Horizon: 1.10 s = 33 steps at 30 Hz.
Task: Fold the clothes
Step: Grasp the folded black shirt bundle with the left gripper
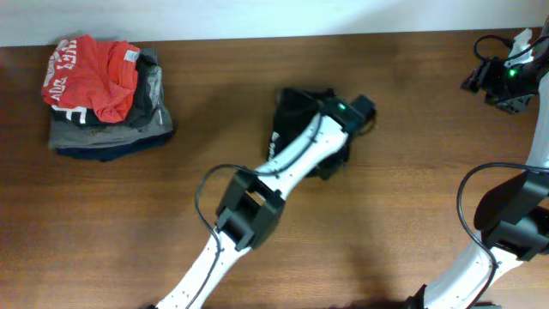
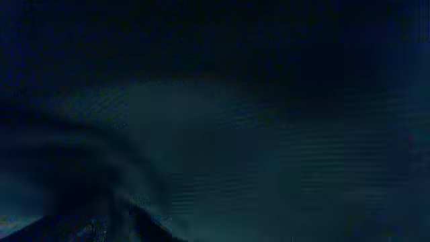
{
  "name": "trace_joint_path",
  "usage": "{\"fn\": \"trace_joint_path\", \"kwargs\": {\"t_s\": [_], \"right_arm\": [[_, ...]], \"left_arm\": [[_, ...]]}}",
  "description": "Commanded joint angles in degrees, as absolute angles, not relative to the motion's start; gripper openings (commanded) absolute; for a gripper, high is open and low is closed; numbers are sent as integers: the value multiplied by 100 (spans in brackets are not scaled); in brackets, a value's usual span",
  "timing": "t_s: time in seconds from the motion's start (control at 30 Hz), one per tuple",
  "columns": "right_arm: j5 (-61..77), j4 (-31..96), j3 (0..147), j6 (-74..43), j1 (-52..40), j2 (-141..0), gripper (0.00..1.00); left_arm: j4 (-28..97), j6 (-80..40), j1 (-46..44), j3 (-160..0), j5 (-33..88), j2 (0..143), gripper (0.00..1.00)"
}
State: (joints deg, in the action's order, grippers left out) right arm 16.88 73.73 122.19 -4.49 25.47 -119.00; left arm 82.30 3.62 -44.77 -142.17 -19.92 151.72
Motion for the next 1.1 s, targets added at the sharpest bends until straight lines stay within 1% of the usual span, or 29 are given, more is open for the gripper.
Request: {"fn": "trace_joint_path", "kwargs": {"t_s": [0.0, 0.1, 0.23, 0.3, 0.4, 0.5, 0.6, 0.7, 0.77, 1.07], "right_arm": [[1579, 7380, 12280, -473, 2556, -11843, 65], [1581, 7365, 12280, -473, 2556, -11843, 65], [1581, 7332, 12280, -473, 2556, -11845, 66], [1581, 7330, 12280, -473, 2556, -11845, 66], [1581, 7330, 12280, -473, 2552, -11850, 66], [1581, 7334, 12280, -346, 2552, -11861, 67], [1584, 7378, 12280, -346, 2552, -11867, 68], [1581, 7406, 12280, -344, 2552, -11867, 68], [1581, 7419, 12280, -344, 2552, -11867, 71], [1584, 7446, 12280, -344, 2552, -11872, 71]], "left_arm": [[8346, 508, -3924, -14230, -2515, 15240, 99], [8486, 550, -3813, -14376, -2443, 15089, 99], [8517, 749, -3835, -14741, -1555, 14492, 99], [8340, 775, -3879, -14789, -1533, 14302, 99], [7837, 1144, -4058, -14789, -1520, 14212, 99], [7607, 1214, -4198, -14789, -1522, 14237, 99], [7122, 1214, -4248, -14772, -1511, 14394, 99], [6840, 1216, -4250, -14768, -1321, 14619, 99], [6805, 1210, -4268, -14768, -1262, 14807, 99], [6740, 1210, -4331, -14768, -829, 15377, 99]]}}
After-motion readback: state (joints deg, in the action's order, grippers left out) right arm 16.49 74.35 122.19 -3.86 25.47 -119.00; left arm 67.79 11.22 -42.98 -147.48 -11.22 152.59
